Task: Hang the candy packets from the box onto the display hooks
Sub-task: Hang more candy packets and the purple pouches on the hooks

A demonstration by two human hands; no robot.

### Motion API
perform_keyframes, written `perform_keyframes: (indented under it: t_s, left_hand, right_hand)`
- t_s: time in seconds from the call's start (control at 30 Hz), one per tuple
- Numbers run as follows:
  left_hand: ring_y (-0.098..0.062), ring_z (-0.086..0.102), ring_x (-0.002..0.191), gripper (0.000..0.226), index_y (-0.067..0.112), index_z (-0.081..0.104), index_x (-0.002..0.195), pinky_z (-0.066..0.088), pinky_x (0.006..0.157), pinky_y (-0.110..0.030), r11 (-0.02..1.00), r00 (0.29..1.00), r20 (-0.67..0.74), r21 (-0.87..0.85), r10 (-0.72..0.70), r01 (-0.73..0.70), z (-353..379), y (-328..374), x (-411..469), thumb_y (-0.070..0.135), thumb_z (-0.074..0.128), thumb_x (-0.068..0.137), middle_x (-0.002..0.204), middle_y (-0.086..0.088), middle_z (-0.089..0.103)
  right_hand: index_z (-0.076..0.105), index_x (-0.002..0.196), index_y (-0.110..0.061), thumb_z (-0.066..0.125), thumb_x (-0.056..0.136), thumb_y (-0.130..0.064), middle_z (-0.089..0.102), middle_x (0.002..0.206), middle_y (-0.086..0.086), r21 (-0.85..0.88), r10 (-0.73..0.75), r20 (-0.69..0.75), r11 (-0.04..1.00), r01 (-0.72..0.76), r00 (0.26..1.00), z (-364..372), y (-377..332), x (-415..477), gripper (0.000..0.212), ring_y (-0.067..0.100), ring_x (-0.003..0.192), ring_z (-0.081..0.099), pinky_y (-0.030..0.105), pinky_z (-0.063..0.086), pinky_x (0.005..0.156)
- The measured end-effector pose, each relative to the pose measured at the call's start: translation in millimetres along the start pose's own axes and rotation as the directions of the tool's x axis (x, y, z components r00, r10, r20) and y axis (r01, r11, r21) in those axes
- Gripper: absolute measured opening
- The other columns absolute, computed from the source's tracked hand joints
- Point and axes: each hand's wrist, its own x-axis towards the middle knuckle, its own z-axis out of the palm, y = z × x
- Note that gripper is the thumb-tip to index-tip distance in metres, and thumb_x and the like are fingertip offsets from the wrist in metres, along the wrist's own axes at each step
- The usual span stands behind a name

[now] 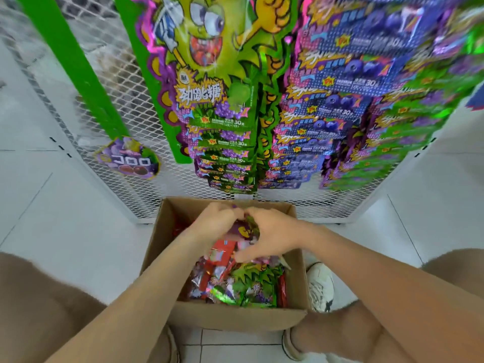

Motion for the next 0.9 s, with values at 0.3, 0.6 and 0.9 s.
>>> perform_keyframes:
  t_s: [0.3,0.6,0.9]
  left_hand:
    - [-0.019,0.059,0.094,0.025,0.019,0.059,0.111,0.048,0.080,-0.030,0.907,0.872,-0.275,0.241,0.404,-0.345,-45,63,-63,0.038,0.072,0.100,0.103,0.003,0.058]
    - [-0.013,0.052,0.125,0.047,0.031,0.057,0.128,0.041,0.103,-0.028,0.674,0.616,-0.296,0.462,0.730,-0.576,-65,82,-85,0.053,0.074,0.090,0.125,0.008,0.059]
    - [-0.020,0.073,0.117,0.027,0.023,0.076,0.119,0.057,0.103,-0.038,0.874,0.885,-0.004,-0.158,0.465,-0.459,-69,95,-114,0.019,0.080,0.093,0.117,-0.001,0.081]
  right_hand:
    - [0.050,0.140,-0.010,0.073,0.097,-0.012,0.065,0.121,0.004,0.563,0.173,-0.252,0.826,-0.002,0.952,-71,-42,-53,0.049,0.023,0.115,0.061,0.039,0.050,0.098]
    - [0.058,0.071,-0.023,0.069,0.095,-0.006,0.049,0.053,-0.019,0.376,-0.031,-0.684,0.841,0.389,0.729,-74,-75,-53,0.031,0.004,0.050,0.035,0.027,0.031,0.056]
    - [0.055,0.147,-0.035,0.089,0.081,-0.035,0.054,0.137,-0.012,0.235,-0.293,-0.462,0.870,0.434,0.837,-65,-83,-51,0.074,0.005,0.105,0.071,0.027,0.061,0.081]
